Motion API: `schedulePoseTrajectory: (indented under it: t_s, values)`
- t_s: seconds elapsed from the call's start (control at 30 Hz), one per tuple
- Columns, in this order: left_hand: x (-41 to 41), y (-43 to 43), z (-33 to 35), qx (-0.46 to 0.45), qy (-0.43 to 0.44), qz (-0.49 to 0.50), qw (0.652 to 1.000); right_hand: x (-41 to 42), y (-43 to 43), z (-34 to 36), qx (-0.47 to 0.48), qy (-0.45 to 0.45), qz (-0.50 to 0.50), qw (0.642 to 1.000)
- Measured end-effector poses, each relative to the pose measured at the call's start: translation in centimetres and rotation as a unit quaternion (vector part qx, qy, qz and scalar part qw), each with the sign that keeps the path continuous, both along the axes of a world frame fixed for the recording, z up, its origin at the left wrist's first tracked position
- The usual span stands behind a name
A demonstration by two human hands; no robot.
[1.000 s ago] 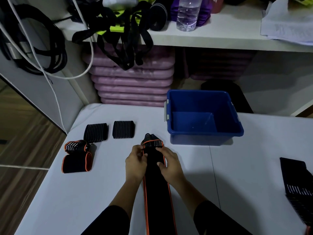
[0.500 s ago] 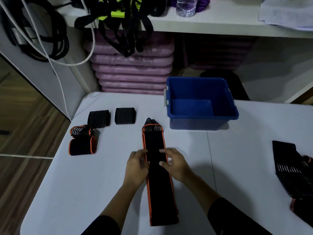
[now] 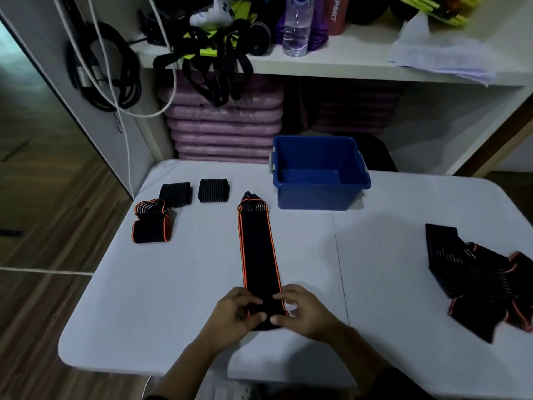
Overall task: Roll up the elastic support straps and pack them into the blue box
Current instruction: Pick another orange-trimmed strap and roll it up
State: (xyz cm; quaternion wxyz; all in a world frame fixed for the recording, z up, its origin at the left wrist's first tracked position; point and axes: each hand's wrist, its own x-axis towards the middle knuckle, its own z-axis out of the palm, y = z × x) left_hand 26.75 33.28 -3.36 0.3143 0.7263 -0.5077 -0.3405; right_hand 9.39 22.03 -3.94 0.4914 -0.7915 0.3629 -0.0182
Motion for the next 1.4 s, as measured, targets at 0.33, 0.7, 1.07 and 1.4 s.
schedulePoseTrajectory:
  t_s: [0.33,0.7,1.07,1.4]
  values:
    - [-2.2,1.8,0.4,0.038,-0.129,-0.027,0.991,-1.4,1.4,-0.2,-0.072,-0.007,0.057,0.996]
    - [-2.5,1.6,0.2,0.069,-0.089,0.015,0.994,-1.0,1.6,-0.2,-0.023,-0.010,-0.013,1.000]
    - [-3.4,0.7,-0.4,0.040,-0.141,0.120,0.982,0.3,2.2,-0.9,-0.235,-0.048,-0.018,0.971]
    - [-1.4,1.1,-1.0,0.026,-0.169,-0.040,0.984,-0.2,0.8,-1.1,-0.207,0.006,0.087,0.974]
